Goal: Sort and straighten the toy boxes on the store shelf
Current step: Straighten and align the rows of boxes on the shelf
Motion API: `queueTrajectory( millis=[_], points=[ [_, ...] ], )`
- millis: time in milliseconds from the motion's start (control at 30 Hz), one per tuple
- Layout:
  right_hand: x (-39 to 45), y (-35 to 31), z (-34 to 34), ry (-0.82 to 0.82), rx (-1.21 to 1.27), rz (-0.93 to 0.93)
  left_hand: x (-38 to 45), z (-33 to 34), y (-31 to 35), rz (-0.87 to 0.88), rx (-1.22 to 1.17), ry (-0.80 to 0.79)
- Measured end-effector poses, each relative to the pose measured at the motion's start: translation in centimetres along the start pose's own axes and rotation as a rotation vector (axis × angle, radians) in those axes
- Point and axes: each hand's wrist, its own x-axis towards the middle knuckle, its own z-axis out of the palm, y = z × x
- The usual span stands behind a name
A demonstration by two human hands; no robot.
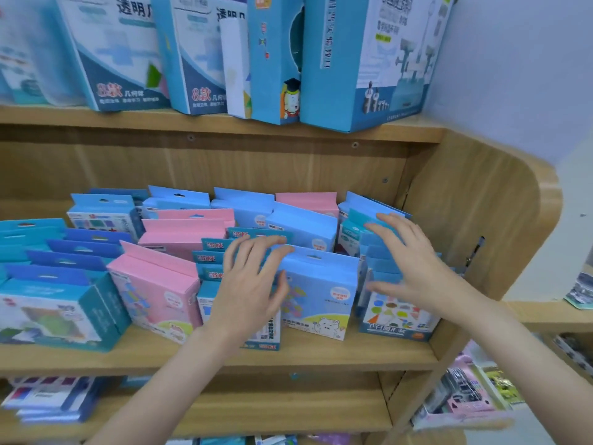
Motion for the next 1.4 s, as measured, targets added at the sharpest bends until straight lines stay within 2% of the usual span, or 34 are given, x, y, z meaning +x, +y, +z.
queueTrajectory(
  millis=[67,233,333,467,567,667,733,833,1000,1100,1200,1267,1400],
  points=[
    [1.9,-1.8,-1.1,0.057,0.139,-0.057,-0.1,-1.8,-1.9,-0.048,0.033,0.046],
    [9.4,-8.3,-0.8,0.006,0.278,-0.232,-1.4,-6.7,-7.7,-0.185,0.171,0.077],
    [15.4,-13.0,0.4,-0.033,0.287,-0.293,-2.8,-9.4,-12.1,-0.274,0.268,0.005],
    [24.3,-18.9,2.8,-0.136,0.307,-0.216,-4.1,-11.3,-17.8,-0.287,0.296,-0.151],
    [29.7,-21.7,5.7,-0.289,0.166,-0.063,-4.7,-12.3,-20.9,-0.263,0.289,-0.212],
    [31.6,-22.6,7.4,-0.332,0.031,0.043,-5.5,-13.2,-22.8,-0.267,0.277,-0.248],
    [31.9,-23.2,7.9,-0.253,-0.011,0.086,-6.2,-13.5,-24.0,-0.273,0.257,-0.28],
    [31.0,-24.8,7.0,-0.013,-0.142,0.062,-7.0,-13.5,-25.1,-0.304,0.204,-0.287],
    [27.4,-26.1,3.0,0.456,-0.345,-0.164,-7.1,-13.1,-25.3,-0.295,0.195,-0.253],
    [24.2,-25.0,1.3,0.655,-0.318,-0.152,-7.0,-13.3,-25.3,-0.282,0.169,-0.215],
    [21.0,-23.6,-1.2,0.845,-0.156,-0.071,-6.0,-13.3,-24.9,-0.248,0.099,-0.158],
    [19.0,-22.4,-2.7,0.898,-0.071,-0.007,-5.0,-13.0,-24.2,-0.247,0.042,-0.131],
    [15.5,-19.9,-4.6,0.883,-0.011,0.026,-3.6,-12.2,-21.9,-0.19,-0.052,-0.137]
  ],
)
